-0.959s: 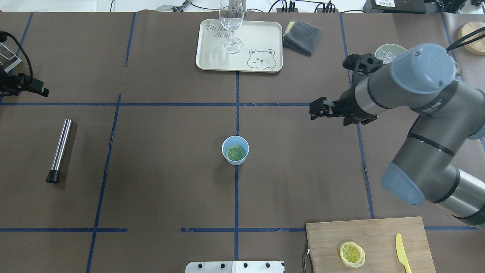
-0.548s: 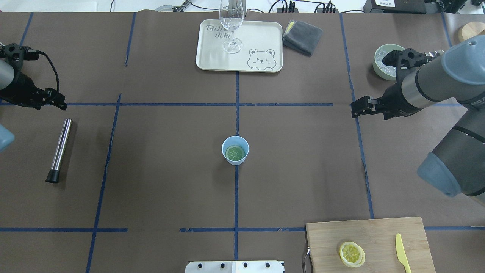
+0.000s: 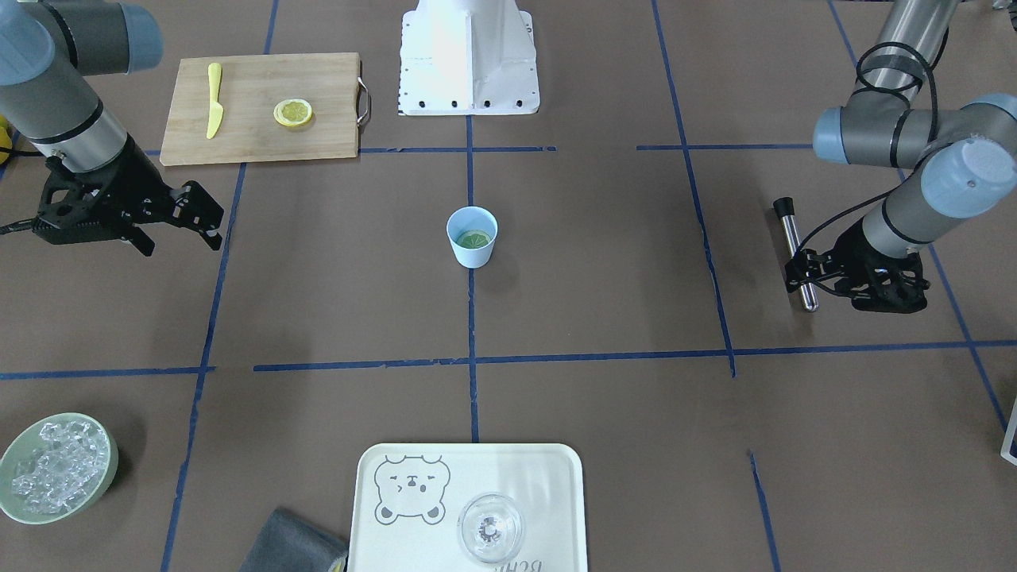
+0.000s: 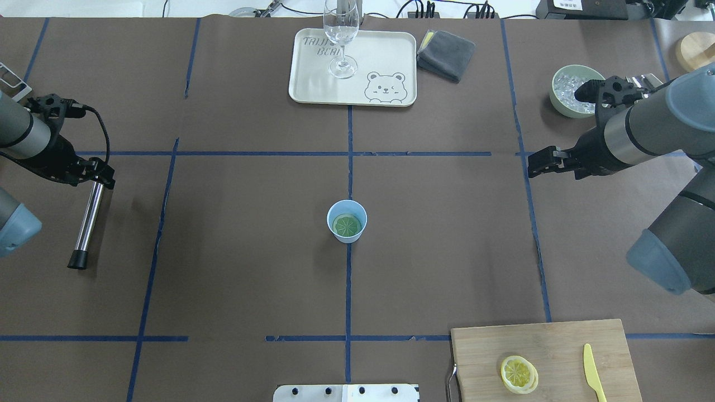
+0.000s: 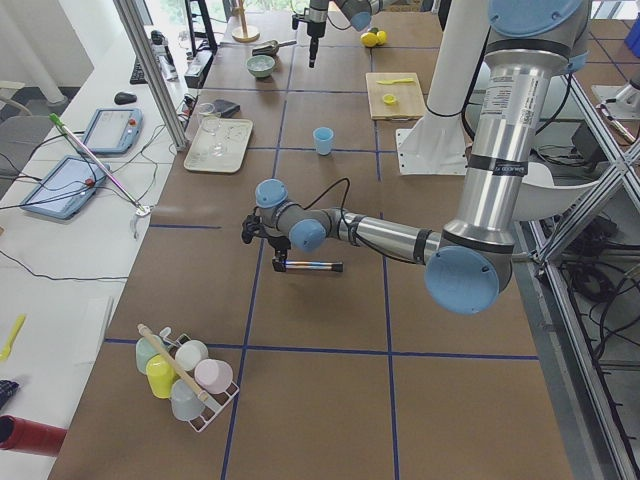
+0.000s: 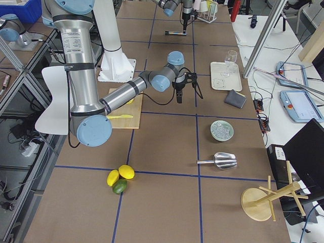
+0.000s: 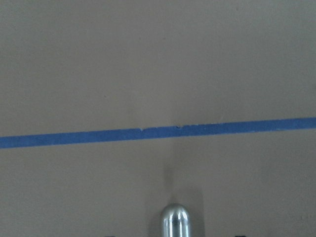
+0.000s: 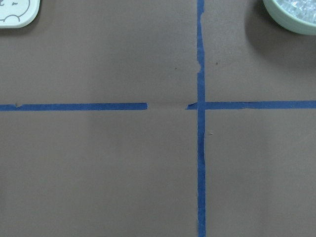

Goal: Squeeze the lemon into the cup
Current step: 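Grasp the metal rod with the left gripper while the right arm withdraws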

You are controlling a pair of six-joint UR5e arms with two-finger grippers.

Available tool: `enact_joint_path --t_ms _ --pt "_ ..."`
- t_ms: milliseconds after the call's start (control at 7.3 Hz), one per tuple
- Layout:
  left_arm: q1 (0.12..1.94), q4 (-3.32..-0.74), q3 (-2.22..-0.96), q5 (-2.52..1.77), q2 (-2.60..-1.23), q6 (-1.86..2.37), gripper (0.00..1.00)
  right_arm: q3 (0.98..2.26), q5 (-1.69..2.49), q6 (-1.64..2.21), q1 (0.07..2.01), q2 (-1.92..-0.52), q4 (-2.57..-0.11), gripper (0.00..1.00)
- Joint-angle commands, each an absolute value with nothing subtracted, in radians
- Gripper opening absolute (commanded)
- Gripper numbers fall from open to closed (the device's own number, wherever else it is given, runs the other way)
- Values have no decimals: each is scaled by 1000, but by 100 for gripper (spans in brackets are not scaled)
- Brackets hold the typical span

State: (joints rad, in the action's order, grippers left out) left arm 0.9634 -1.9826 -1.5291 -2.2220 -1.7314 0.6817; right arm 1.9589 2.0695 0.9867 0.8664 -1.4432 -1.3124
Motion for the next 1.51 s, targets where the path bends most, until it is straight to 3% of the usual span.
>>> enact_joint_path --t_ms 0,548,685,959,1233,1370 --pt "943 -1983 -1532 -2221 -1706 678 67 1959 2071 991 865 -1442 -1312 100" --pt "937 -1982 -1526 -2221 -1700 678 59 1962 2071 997 865 -1439 -1312 100" --pt "937 -1980 -1526 -2221 -1700 678 46 1971 2072 999 865 -1437 -1312 100" --pt "937 -1979 -1528 -2221 -1701 678 0 1974 2095 999 867 -1439 -1312 100" --pt "939 -1979 -1573 -2221 -1701 680 0 1974 2095 999 867 -1439 -1312 100" --pt "943 -1970 -1659 -2221 -1698 680 0 1973 2095 1000 867 -1437 -1312 100"
